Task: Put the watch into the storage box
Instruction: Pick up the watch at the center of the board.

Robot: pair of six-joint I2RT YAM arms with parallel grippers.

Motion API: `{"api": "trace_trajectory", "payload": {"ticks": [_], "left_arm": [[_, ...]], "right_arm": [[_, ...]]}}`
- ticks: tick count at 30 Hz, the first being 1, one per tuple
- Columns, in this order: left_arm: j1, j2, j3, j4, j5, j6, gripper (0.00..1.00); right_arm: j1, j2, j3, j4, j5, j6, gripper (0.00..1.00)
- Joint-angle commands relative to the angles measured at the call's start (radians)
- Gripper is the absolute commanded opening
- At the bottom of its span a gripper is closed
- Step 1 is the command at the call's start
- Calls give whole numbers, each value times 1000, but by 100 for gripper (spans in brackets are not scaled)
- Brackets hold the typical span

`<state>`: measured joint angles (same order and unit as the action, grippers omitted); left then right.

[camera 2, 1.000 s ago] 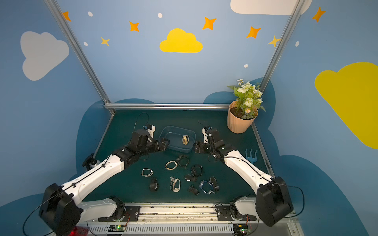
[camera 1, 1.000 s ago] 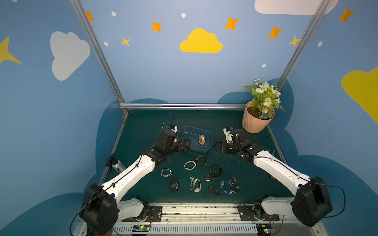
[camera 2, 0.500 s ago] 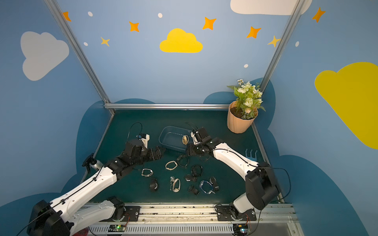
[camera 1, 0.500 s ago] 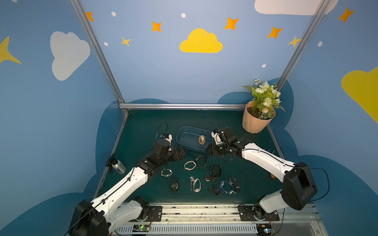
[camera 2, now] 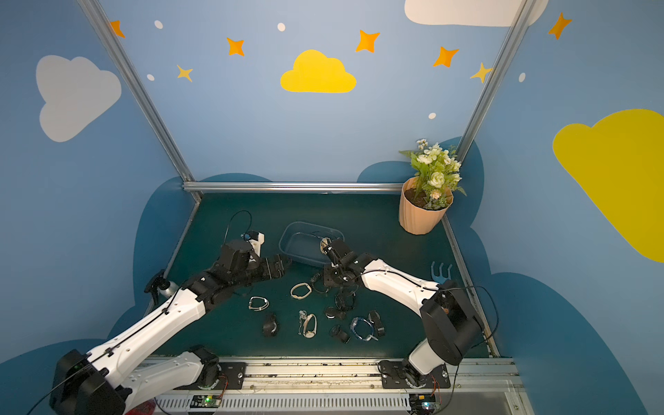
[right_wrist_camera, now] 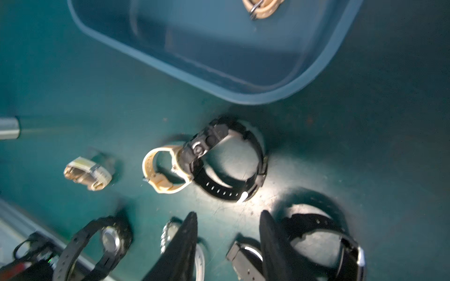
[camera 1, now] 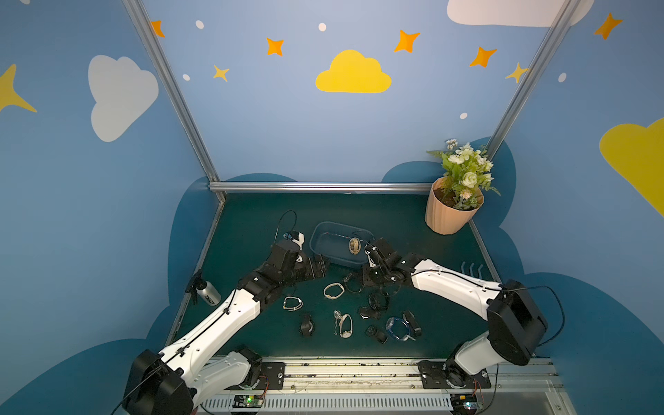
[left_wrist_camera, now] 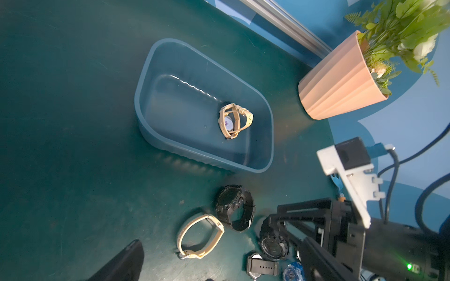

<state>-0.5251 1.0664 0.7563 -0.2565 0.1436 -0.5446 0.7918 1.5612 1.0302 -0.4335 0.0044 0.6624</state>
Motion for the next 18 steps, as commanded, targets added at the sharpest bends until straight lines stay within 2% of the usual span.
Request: {"api": "trace_trajectory", "payload": {"ticks": [1,8,18], "left_arm": [[8,-9,-48,37,-21,8,100],[8,-24,-119,143,20,-35,100],[9,9,-108,98,30,28,100]], "right_arm": [[0,32,8,-8,69,-4,41],[-6,67,-10,33,41,-41,39],[-6,157,16,97,44,-24,32]]}}
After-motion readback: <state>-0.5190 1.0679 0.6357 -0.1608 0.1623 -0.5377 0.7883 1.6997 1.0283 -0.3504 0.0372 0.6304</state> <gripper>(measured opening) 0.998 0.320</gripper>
